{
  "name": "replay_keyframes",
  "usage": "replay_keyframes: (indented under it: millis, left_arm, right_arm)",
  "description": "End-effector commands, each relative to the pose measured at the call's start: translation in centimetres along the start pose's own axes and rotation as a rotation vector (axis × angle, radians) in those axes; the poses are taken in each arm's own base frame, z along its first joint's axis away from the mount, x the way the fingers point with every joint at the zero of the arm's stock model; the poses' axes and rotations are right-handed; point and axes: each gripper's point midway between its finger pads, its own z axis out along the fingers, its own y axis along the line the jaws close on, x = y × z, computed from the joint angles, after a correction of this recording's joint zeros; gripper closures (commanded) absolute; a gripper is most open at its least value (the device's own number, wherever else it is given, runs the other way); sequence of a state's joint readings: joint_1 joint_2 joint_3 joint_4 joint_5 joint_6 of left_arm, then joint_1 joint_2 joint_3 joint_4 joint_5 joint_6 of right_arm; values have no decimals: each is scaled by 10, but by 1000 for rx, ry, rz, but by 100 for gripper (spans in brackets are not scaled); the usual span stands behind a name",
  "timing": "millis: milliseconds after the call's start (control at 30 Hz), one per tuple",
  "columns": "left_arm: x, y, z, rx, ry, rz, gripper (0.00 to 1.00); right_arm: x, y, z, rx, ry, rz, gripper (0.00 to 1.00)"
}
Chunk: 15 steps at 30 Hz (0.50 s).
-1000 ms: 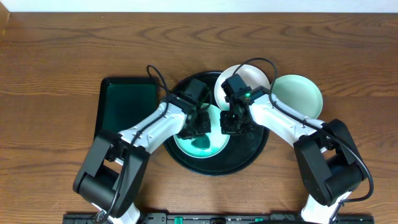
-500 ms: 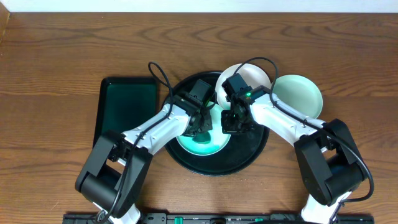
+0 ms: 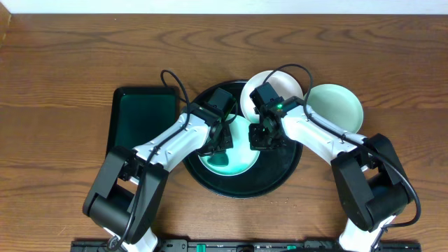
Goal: Clean dirty plates on tray and stack at the side
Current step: 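Scrub the plate with the sponge while right gripper holds it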
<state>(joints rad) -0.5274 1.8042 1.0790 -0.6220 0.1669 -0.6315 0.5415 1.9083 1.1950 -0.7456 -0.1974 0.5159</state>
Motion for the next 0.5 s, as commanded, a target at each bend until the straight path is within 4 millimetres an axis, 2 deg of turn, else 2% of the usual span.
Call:
replay_keyframes:
  millis: [0,67,133,233,333,467]
  left_arm:
    - [9,-22,7,122,43,34,93]
    - [3,-24,6,127,13,38,93]
    - [-8,-18,7,84,-44,38,93]
    - [-32,9,4,-75,-180,28,93]
    - [-51,29,-7,-185,-266,12,93]
    - [-60,42,-29,-260,-272,22,93]
  right_arm:
    - [7,2,7,0,36,-12,99]
    - [8,1,7,1,38,-11,99]
    - [7,1,7,1,38,-10,99]
    - [7,1,7,0,37,-11,99]
    - [7,1,7,0,38,-18,99]
    - [7,1,7,0,37,-18,99]
